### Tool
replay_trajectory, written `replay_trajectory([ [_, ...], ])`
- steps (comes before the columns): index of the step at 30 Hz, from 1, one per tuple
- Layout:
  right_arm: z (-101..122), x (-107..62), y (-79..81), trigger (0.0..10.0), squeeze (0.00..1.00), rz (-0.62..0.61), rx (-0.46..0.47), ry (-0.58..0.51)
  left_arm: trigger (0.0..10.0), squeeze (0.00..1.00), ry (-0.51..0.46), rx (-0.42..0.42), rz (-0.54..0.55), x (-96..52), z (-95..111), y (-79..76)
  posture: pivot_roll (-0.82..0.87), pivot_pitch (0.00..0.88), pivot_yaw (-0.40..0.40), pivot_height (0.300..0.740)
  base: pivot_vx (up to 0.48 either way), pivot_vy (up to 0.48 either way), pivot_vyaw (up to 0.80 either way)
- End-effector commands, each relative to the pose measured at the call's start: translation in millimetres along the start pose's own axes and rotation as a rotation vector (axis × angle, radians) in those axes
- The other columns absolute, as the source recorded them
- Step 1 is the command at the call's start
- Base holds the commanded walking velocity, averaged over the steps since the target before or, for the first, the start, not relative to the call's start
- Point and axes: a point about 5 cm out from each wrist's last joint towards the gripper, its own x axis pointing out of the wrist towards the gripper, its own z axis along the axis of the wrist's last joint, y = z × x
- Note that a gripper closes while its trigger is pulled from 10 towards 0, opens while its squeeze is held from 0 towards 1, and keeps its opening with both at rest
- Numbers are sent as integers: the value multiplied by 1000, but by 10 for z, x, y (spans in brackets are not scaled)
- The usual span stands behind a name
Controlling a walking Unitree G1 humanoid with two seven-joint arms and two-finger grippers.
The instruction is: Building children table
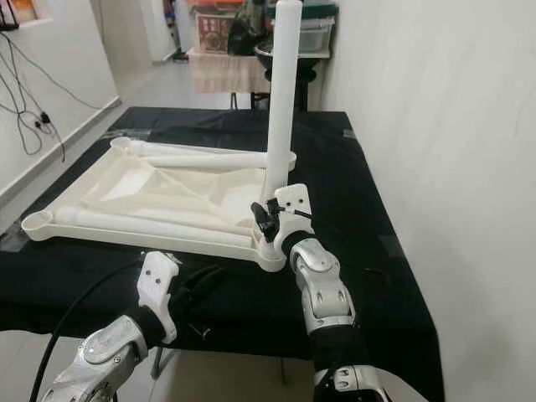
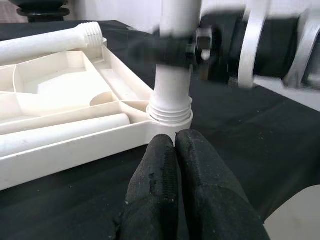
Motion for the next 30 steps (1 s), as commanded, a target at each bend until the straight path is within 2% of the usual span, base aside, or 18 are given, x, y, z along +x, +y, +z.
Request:
replay_trajectory([
  [1, 125, 35, 19, 10000, 1000, 86, 15, -54, 10000, 0, 15, -2, -2, 8, -41, -11, -33, 7, -16, 740, 0, 0, 0],
  [2, 214, 43, 7, 10000, 1000, 151, 9, -85, 10000, 0, 16, -3, -5, 11, -43, -14, -33, 7, -16, 740, 0, 0, 0],
  [4, 214, 43, 7, 10000, 1000, 151, 9, -85, 10000, 0, 16, -3, -5, 11, -43, -14, -33, 7, -16, 740, 0, 0, 0],
  [5, 309, 47, 7, 10000, 1000, 281, -32, -103, 10000, 0, 16, -4, -8, 15, -45, -16, -33, 6, -12, 740, 0, 0, 0],
  [6, 309, 47, 7, 10000, 1000, 281, -32, -103, 10000, 0, 16, -4, -8, 15, -45, -16, -33, 6, -12, 740, 0, 0, 0],
  [7, 344, 20, 35, 10000, 0, 440, -81, -89, 10000, 0, 16, -5, -9, 20, -46, -18, -32, 5, -15, 740, 0, 0, 0],
  [8, 344, 20, 35, 10000, 0, 440, -81, -89, 10000, 0, 16, -5, -9, 20, -46, -18, -32, 5, -15, 740, 0, 0, 0],
  [9, 398, 40, 23, 10000, 0, 566, -95, -67, 10000, 0, 16, -6, -9, 24, -47, -21, -23, 4, -21, 740, 0, 0, 0],
  [10, 398, 40, 23, 10000, 0, 566, -95, -67, 10000, 0, 16, -6, -9, 24, -47, -21, -23, 4, -21, 740, 0, 0, 0],
  [11, 456, 65, 4, 10000, 0, 660, -102, -58, 10000, 0, 15, -7, -8, 26, -48, -22, -23, 4, -21, 740, 0, 0, 0],
  [13, 505, 100, -18, 10000, 0, 702, -98, -54, 10000, 0, 14, -7, -7, 29, -47, -23, -22, 4, -25, 740, 0, 0, 0],
  [20, 564, 192, -88, 10000, 0, 703, -61, -32, 10000, 0, 10, -9, 1, 33, -41, -25, -13, 8, -36, 740, 0, 0, 0],
  [21, 560, 202, -114, 0, 0, 700, -55, -25, 10000, 0, 9, -9, 3, 32, -43, -19, -12, 8, -37, 740, 0, 0, 0],
  [24, 552, 198, -138, 0, 0, 703, -43, -24, 10000, 0, 8, -10, 5, 32, -45, -11, -13, 10, -37, 740, 0, 0, 0],
  [25, 527, 170, -206, 0, 0, 687, -31, -31, 10000, 0, 8, -12, 7, 29, -50, 3, -19, 16, -35, 740, 0, 0, 0],
  [27, 519, 160, -228, 0, 0, 678, -26, -35, 10000, 0, 8, -13, 8, 28, -51, 6, -19, 16, -35, 740, 0, 0, 0],
  [30, 463, 105, -324, 0, 0, 611, -26, -51, 10000, 0, 7, -15, 6, 25, -51, 11, -27, 29, -30, 740, 0, 0, 0],
])
